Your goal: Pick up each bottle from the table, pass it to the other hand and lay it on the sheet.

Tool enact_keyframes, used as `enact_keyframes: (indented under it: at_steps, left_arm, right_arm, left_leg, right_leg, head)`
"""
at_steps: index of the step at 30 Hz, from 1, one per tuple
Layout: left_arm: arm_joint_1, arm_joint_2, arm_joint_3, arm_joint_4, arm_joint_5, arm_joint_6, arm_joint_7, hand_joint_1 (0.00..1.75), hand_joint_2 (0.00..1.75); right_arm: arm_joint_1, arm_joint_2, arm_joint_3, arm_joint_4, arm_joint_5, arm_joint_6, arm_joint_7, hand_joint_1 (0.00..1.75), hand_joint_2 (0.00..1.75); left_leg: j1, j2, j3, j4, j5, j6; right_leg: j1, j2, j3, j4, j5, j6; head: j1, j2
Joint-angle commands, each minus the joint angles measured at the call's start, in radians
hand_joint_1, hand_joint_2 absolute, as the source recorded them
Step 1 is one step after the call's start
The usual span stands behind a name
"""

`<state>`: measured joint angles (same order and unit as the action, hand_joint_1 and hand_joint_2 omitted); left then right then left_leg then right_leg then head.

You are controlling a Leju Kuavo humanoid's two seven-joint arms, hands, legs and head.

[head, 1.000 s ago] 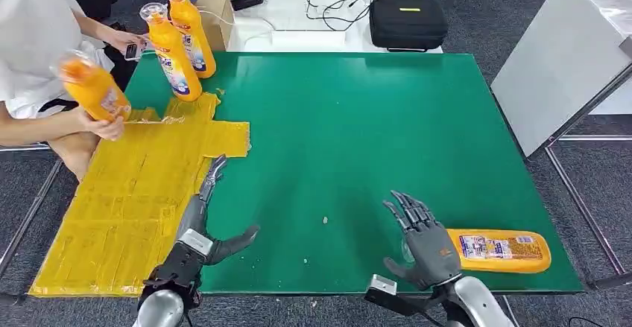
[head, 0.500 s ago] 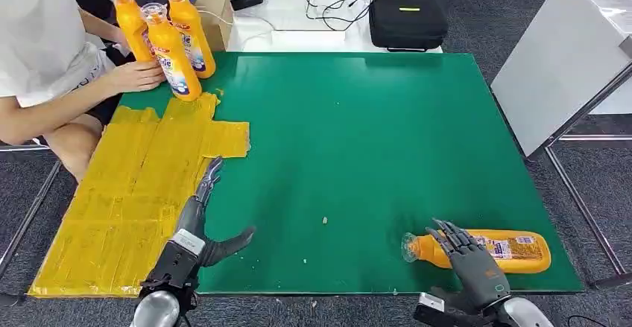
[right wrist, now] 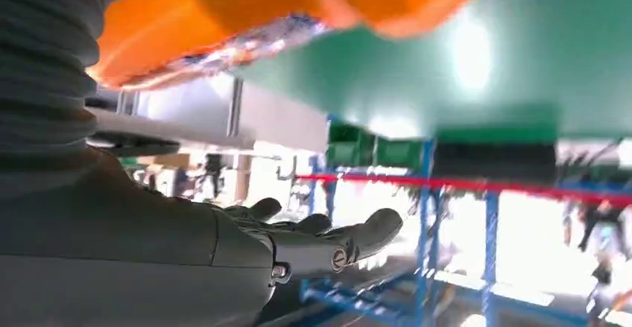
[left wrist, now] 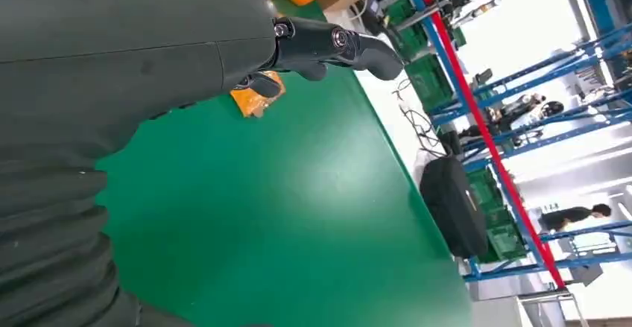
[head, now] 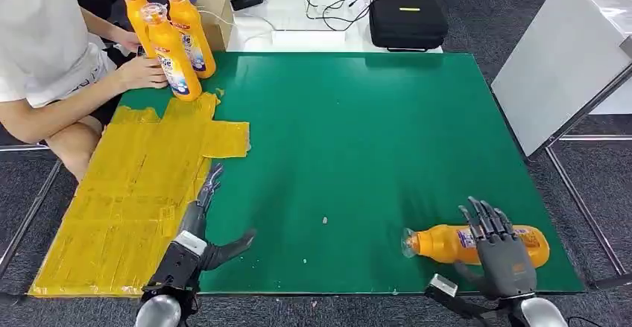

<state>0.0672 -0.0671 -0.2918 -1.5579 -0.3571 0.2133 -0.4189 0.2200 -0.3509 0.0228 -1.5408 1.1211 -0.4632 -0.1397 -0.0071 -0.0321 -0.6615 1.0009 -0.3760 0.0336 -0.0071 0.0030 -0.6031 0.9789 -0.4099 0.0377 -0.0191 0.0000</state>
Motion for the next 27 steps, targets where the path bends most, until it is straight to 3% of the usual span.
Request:
enact_keyframes:
  at_steps: [1, 11, 15, 22, 27]
  left_arm:
    - [-0.004, -0.013, 0.029, 0.068, 0.012, 0.003, 0.005, 0.0, 1.75]
    - [0.009, -0.008, 0.044, 0.044, 0.034, -0.012, 0.008, 0.0, 1.75]
    - [0.002, -0.002, 0.037, 0.048, 0.035, -0.02, 0.004, 0.0, 1.75]
    - [-0.003, 0.001, 0.032, 0.053, 0.036, -0.024, 0.001, 0.0, 1.75]
    - [-0.001, -0.001, 0.037, 0.063, 0.037, -0.022, 0.001, 0.0, 1.75]
  right_arm:
    - [-0.053, 0.139, -0.099, 0.052, -0.048, -0.05, -0.034, 0.0, 1.75]
    - [-0.041, 0.04, -0.067, 0.135, -0.004, 0.193, 0.029, 0.0, 1.75]
    - [-0.024, -0.018, -0.047, 0.158, -0.065, 0.289, 0.014, 0.0, 1.75]
    - [-0.005, -0.051, -0.061, 0.176, -0.099, 0.32, 0.008, 0.0, 1.75]
    - [-0.008, -0.023, -0.092, 0.17, -0.097, 0.29, 0.004, 0.0, 1.75]
  left_leg:
    - [0.001, 0.004, 0.006, -0.001, -0.002, -0.002]
    - [0.001, 0.002, 0.005, 0.0, -0.002, -0.002]
    - [0.001, 0.001, 0.006, 0.0, -0.002, -0.001]
    - [0.001, -0.001, 0.018, -0.001, -0.01, 0.001]
    - [0.001, 0.001, 0.021, -0.001, -0.01, 0.002]
  right_leg:
    - [0.002, 0.002, 0.006, -0.002, -0.001, -0.001]
    - [0.001, 0.0, 0.006, -0.002, -0.002, -0.001]
    - [0.001, -0.001, 0.006, -0.003, -0.001, 0.0]
    - [0.002, -0.004, 0.009, -0.005, -0.008, 0.0]
    - [0.001, -0.002, 0.012, -0.006, -0.008, 0.001]
  head:
    - [0.0, 0.0]
    - [0.001, 0.0]
    - [0.0, 0.0]
    - [0.0, 0.0]
    - [0.0, 0.0]
